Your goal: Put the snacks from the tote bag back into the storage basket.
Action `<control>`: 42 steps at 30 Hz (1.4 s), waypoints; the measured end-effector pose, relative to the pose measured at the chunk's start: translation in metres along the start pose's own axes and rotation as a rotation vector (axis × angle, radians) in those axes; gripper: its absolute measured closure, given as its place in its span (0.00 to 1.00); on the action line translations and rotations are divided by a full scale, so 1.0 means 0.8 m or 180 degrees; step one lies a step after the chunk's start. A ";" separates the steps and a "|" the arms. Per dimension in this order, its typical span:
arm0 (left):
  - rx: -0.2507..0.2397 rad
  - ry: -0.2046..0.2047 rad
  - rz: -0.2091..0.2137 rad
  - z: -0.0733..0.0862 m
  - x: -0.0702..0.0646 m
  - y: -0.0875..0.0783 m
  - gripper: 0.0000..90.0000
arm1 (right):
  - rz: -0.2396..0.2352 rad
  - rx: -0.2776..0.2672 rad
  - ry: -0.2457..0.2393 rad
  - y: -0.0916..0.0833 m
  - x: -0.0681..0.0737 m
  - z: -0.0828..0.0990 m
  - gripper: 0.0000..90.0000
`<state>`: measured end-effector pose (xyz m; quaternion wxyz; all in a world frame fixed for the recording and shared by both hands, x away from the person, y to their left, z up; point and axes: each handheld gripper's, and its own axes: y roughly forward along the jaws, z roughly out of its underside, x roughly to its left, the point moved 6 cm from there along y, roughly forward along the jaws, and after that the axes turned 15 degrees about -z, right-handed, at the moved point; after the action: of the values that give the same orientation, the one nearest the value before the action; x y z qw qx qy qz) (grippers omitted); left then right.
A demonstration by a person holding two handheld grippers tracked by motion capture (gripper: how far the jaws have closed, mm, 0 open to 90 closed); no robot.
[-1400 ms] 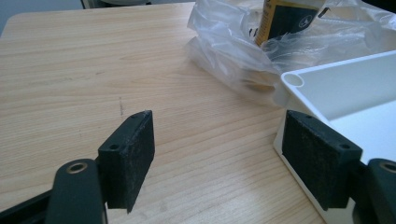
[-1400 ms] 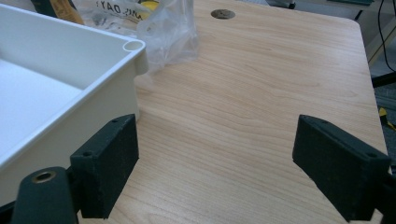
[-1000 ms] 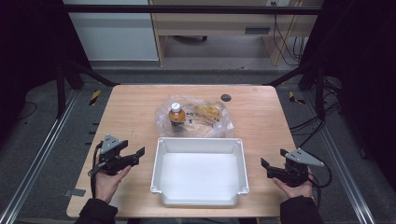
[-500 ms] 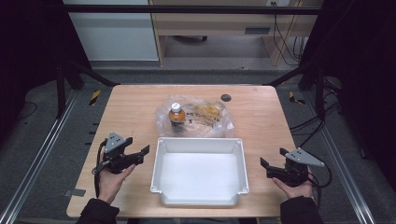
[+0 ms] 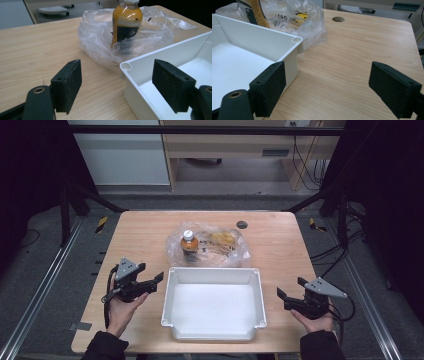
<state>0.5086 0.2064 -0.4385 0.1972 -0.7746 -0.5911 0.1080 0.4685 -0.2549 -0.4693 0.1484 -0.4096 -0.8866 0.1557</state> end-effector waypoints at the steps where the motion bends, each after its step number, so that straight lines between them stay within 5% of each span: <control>1: -0.0011 -0.0003 0.0010 -0.002 -0.001 0.001 0.27 | -0.0002 -0.0004 -0.0012 0.000 0.000 -0.001 0.16; 42: -0.0106 0.0054 0.0094 -0.046 -0.032 0.040 0.27 | -0.0132 -0.0047 -0.0034 0.007 0.012 -0.010 0.17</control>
<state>0.5445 0.1680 -0.4212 0.1877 -0.7873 -0.5796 0.0946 0.4692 -0.2427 -0.4629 0.1438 -0.3913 -0.8968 0.1482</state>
